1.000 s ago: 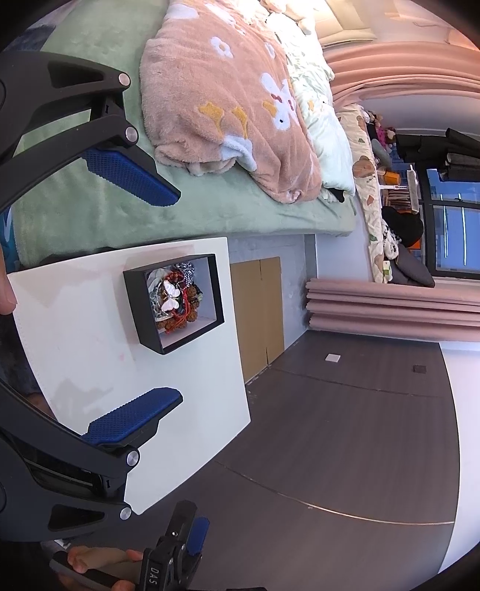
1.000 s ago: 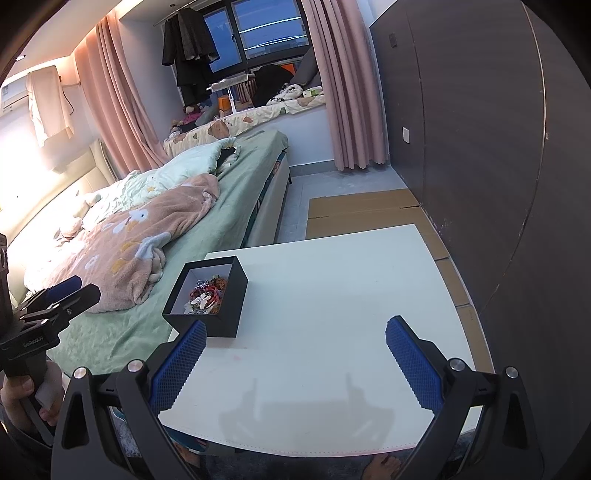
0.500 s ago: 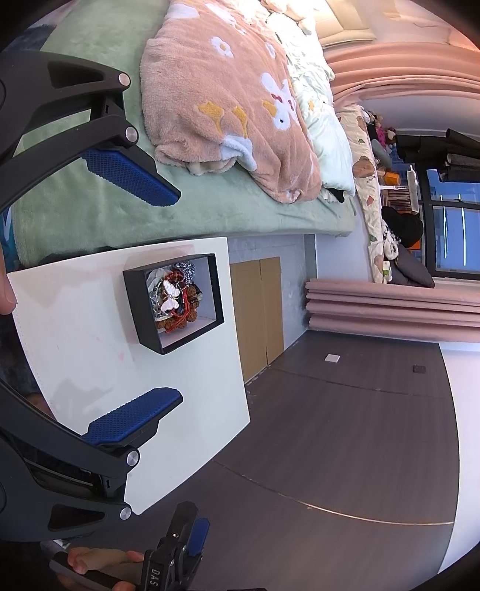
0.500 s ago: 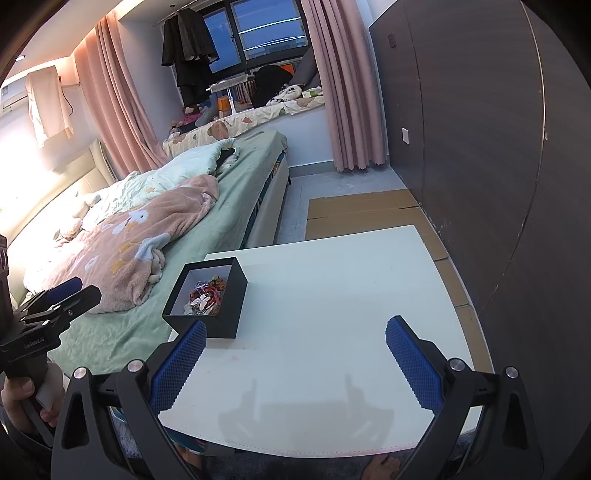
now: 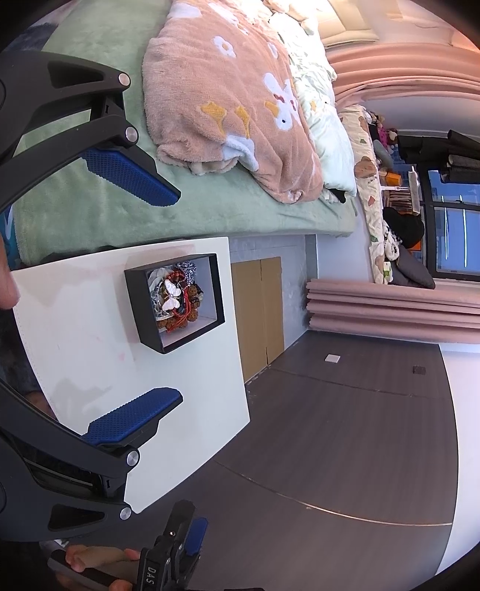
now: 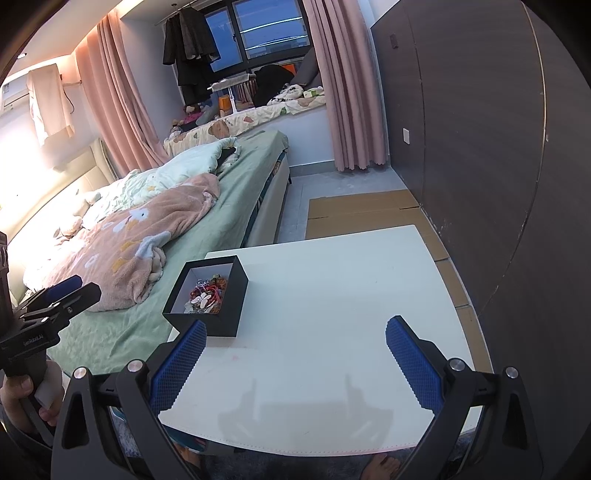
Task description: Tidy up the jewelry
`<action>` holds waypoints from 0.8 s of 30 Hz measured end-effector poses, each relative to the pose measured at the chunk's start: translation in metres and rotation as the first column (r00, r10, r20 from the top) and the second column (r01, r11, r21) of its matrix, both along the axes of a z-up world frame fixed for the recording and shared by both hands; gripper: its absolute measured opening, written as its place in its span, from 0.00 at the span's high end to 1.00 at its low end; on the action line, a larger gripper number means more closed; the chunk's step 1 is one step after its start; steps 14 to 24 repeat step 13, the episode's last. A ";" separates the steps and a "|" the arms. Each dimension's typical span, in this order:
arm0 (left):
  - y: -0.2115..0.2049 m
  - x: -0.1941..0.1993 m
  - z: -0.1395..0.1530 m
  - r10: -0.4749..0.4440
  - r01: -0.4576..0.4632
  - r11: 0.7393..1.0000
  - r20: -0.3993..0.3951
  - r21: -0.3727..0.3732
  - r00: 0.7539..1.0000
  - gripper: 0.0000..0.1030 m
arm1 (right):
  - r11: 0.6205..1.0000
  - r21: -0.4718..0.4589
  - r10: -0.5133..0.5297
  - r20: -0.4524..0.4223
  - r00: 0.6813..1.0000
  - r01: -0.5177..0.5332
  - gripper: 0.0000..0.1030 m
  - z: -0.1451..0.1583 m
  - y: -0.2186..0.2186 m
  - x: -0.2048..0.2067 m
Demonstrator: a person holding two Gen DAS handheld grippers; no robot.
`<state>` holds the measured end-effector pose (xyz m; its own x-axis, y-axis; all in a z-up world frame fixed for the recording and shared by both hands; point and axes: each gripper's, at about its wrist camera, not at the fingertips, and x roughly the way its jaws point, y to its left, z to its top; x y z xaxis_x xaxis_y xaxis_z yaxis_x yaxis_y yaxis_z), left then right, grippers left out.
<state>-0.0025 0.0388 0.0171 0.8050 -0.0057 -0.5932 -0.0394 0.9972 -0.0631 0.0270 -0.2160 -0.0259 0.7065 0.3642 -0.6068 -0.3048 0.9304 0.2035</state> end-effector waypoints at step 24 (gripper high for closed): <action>-0.002 0.003 -0.002 -0.018 0.018 1.000 -0.005 -0.004 1.000 0.05 | 1.000 -0.009 -0.001 -0.002 1.000 0.001 0.07 -0.003 0.002 0.000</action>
